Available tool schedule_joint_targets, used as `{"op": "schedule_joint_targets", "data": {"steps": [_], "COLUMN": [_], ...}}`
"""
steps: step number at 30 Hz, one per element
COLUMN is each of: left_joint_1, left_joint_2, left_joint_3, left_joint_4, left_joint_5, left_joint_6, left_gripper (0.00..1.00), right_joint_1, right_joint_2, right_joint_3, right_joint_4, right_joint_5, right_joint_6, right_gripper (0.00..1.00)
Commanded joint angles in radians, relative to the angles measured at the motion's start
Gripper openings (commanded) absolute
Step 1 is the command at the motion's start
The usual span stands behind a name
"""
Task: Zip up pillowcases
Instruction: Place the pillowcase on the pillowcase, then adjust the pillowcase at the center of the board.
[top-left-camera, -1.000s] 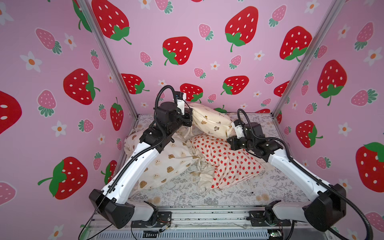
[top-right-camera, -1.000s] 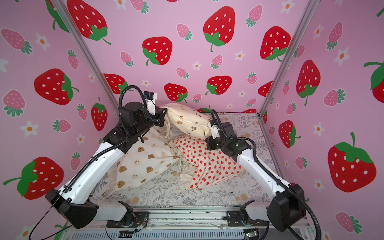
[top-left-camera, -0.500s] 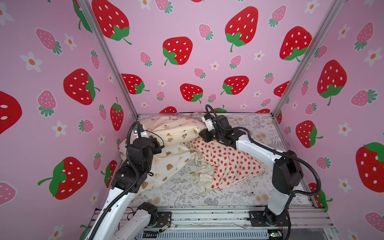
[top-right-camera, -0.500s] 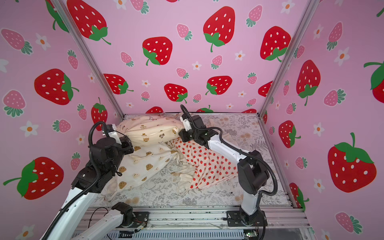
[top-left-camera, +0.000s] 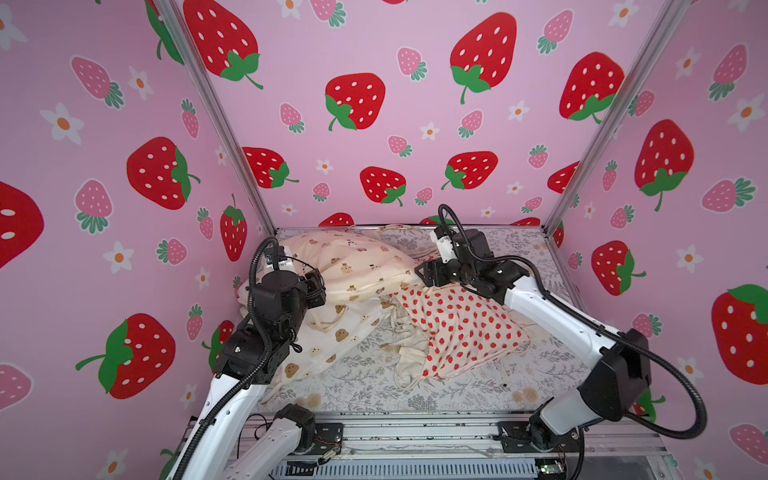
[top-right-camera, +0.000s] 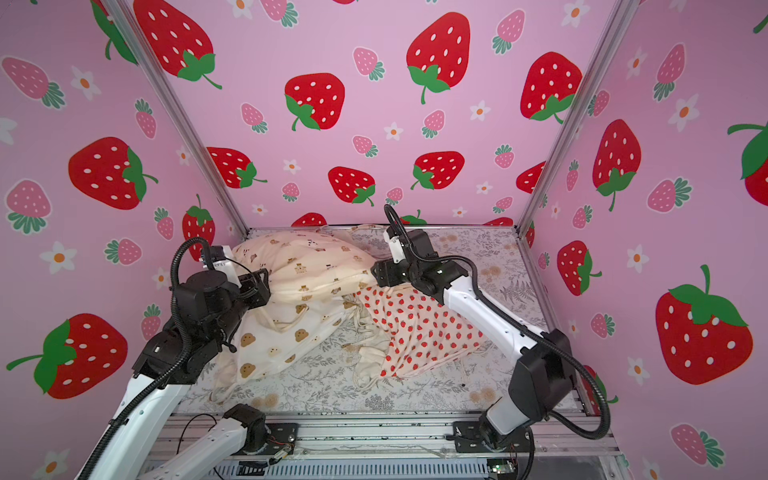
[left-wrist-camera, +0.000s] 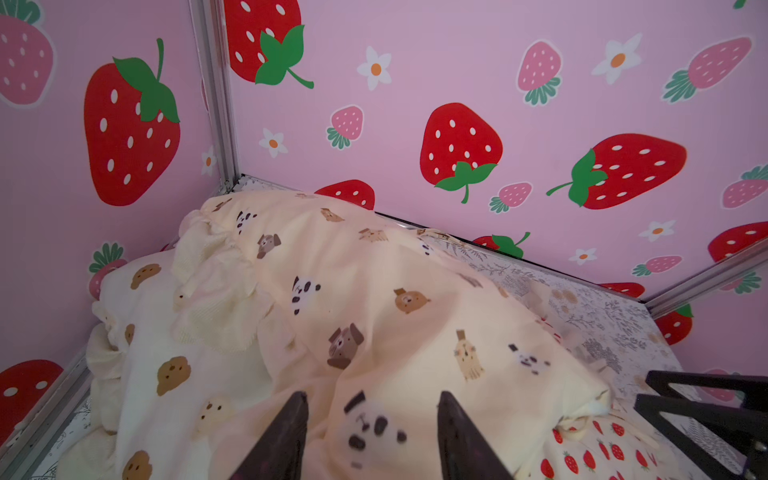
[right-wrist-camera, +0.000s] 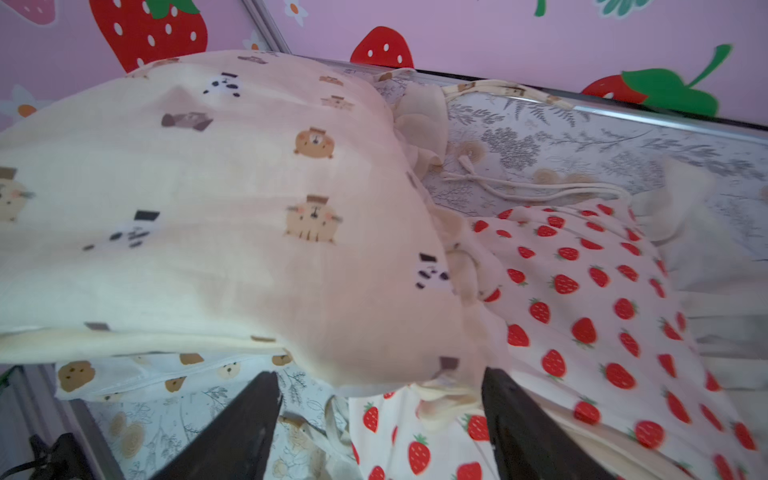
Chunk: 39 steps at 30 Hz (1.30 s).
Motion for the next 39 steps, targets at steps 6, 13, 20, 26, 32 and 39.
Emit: {"op": "schedule_joint_targets", "data": {"steps": [6, 13, 20, 26, 32, 39], "left_joint_1": [0.004, -0.016, -0.358, -0.570, -0.642, -0.668], "left_joint_2": [-0.045, 0.018, 0.147, 0.294, 0.465, 0.652], "left_joint_3": [0.130, 0.124, 0.084, 0.016, -0.056, -0.094], "left_joint_4": [-0.161, -0.159, -0.067, 0.123, 0.257, 0.357], "left_joint_5": [0.068, 0.266, 0.105, 0.119, 0.216, 0.300], "left_joint_6": [-0.013, -0.043, -0.068, -0.151, -0.260, -0.304], "left_gripper": [0.67, 0.71, 0.72, 0.72, 0.70, 0.67], "right_joint_1": [-0.024, -0.023, -0.113, -0.291, -0.423, -0.488], "right_joint_2": [-0.066, -0.138, -0.299, -0.421, -0.420, -0.395], "right_joint_3": [-0.077, -0.143, -0.246, -0.411, -0.534, -0.606], "right_joint_4": [-0.184, -0.245, -0.374, -0.393, -0.342, -0.270], "right_joint_5": [0.038, 0.097, 0.203, 0.176, 0.110, 0.080], "right_joint_6": [0.011, 0.042, 0.109, 0.173, 0.198, 0.181], "right_gripper": [0.95, 1.00, 1.00, 0.99, 1.00, 1.00]}}
